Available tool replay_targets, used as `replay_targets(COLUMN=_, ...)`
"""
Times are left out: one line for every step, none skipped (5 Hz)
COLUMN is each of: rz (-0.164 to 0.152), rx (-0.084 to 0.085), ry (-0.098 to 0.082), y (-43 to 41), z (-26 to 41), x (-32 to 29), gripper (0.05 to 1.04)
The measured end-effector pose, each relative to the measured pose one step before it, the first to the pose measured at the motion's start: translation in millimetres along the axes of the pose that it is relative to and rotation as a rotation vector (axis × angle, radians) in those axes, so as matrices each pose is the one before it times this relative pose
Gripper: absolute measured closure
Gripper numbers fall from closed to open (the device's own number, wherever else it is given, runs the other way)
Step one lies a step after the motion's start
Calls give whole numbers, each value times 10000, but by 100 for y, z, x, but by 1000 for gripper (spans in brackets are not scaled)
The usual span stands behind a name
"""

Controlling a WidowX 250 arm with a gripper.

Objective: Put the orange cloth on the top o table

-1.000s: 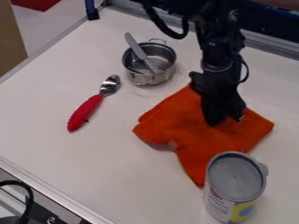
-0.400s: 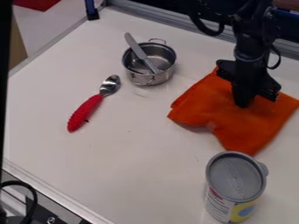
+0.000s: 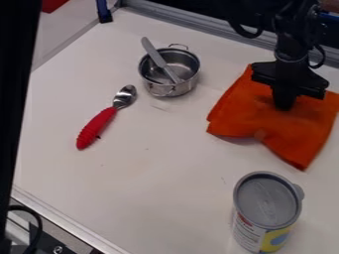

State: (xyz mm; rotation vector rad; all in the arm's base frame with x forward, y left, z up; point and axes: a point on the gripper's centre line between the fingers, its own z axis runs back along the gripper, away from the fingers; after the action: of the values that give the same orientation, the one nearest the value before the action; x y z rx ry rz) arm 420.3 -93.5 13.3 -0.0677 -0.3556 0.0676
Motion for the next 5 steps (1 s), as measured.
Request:
replay_targets(rz=1035, rx=35, ry=-312, y=264, z=-135, x=263, gripper=1031)
replay_targets(rz=266, rx=200, ry=-126, y=441, z=46, x=-240, gripper=1031)
replay_targets(rz=-226, rx=195, ry=163, y=248, z=340, x=-609, gripper=1019)
replay_targets(rz=9, rx=97, ry=21, y=345, z=930, x=-17, gripper=890)
replay_targets(rz=594, rx=-115, ry=-370, y=223, z=1556, x=1280, gripper=670)
